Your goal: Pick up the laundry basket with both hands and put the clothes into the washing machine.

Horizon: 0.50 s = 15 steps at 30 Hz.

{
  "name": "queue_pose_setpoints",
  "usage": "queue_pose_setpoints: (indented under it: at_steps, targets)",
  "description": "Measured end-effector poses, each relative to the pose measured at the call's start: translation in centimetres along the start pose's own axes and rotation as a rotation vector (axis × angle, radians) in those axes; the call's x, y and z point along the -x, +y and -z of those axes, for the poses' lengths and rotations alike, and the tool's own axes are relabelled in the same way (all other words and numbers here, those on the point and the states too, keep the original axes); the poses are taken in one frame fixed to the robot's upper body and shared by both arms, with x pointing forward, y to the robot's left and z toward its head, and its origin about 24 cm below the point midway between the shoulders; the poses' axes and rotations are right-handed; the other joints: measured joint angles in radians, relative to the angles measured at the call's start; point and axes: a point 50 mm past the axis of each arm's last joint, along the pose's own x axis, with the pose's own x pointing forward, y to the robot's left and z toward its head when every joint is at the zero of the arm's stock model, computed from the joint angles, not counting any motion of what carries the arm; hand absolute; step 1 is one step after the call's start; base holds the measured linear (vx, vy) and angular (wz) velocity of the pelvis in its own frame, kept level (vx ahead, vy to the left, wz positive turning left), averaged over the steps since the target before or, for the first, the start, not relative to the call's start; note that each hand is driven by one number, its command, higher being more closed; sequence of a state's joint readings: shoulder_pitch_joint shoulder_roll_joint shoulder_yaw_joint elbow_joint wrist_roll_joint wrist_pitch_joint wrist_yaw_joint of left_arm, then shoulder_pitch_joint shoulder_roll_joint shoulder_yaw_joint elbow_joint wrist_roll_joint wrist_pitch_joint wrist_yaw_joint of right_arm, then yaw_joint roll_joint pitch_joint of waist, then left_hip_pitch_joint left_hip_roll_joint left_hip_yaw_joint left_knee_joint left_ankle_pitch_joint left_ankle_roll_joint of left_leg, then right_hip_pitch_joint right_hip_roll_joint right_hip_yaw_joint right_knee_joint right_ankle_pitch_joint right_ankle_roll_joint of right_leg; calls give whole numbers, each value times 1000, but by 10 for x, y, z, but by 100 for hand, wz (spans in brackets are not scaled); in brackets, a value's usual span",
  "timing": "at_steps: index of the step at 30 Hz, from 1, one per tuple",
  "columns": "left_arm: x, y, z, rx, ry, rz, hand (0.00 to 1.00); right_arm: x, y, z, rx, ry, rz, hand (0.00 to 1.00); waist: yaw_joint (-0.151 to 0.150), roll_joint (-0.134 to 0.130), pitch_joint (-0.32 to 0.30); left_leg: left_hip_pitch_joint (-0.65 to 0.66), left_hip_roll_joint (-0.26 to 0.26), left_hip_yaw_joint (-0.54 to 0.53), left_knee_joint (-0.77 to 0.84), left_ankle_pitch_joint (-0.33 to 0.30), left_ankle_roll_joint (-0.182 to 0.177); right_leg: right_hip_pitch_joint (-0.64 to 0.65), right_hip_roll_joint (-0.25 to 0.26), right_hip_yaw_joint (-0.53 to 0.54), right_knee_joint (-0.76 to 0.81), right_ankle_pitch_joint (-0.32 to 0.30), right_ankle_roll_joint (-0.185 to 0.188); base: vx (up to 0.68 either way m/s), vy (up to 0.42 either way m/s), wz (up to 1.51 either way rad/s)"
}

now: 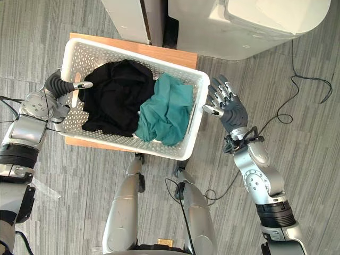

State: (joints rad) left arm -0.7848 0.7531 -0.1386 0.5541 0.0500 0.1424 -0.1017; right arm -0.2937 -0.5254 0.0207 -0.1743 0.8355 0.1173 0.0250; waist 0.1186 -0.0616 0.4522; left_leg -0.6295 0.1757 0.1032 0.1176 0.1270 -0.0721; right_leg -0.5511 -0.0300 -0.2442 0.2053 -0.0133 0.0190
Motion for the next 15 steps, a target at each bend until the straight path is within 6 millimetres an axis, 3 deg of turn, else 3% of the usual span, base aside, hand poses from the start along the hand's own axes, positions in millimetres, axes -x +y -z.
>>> queue_pose_setpoints:
  at_steps: [4,7,15]
  targets:
    - [1,-4,-1,-11,-14,11,0,-3,-4,-1,97,28,3,0,2,-11,-7,-6,8,15,6,-10,1,2,0,-7,-2,5,4,9,-3,3]
    - [5,-9,0,-7,-35,15,0,2,-18,3,117,52,60,0,2,-23,-15,-6,17,29,7,-6,5,8,0,-22,-2,5,4,39,-28,11]
    - [14,-15,15,7,-18,23,0,35,-67,-2,150,54,287,0,-10,-50,-32,7,18,28,22,-2,1,65,12,-27,-76,34,8,55,-14,3]
